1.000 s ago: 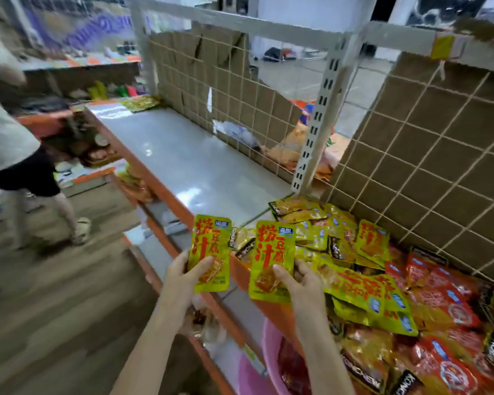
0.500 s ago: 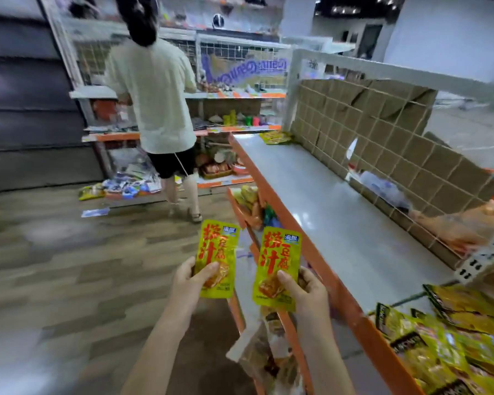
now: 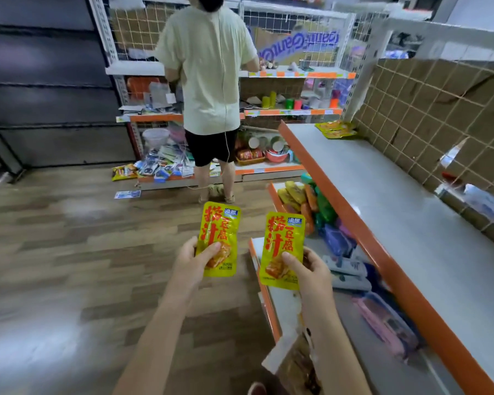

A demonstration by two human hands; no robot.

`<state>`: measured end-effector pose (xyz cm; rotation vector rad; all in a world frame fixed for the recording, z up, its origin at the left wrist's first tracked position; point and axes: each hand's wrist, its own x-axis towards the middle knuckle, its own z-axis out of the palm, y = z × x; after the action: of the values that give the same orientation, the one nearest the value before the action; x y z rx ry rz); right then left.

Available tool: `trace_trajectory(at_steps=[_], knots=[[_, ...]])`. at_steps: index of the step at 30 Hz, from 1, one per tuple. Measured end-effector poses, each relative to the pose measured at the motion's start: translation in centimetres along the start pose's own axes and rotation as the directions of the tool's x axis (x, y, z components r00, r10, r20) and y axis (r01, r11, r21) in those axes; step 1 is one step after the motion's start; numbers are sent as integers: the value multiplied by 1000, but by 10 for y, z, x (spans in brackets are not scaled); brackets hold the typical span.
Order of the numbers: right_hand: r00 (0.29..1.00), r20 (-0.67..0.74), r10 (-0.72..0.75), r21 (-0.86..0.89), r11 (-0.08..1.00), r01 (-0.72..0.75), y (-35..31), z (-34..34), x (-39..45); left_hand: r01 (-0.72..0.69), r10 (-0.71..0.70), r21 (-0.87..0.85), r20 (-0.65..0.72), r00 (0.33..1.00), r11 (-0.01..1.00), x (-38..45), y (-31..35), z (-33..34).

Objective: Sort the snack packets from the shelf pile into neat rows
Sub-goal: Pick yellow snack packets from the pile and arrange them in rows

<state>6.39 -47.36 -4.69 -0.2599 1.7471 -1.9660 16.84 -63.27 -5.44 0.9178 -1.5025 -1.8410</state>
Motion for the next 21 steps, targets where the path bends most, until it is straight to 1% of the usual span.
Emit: trace_trajectory(at_steps=[3,7,10,16,21], knots=[[1000,-6,-4,-16,1000,4,0,14,43,-8,8,28,-2,1000,1000,42,1,5],[1000,-14,-4,5,1000,5,0,30,113,-20,18,56,23,1000,998,106,5,21],[1000,-20,-15,21,1000,15,-11,44,174,-27,25,43,46,999,999,158,20,38],[998,16,-59,34,998,58,-46,74,279,-118,115,64,45,992,991,257,58,62],[999,-22,-30,16,999,31,-45,85,336,-68,66,56,30,997,996,323,52,70]])
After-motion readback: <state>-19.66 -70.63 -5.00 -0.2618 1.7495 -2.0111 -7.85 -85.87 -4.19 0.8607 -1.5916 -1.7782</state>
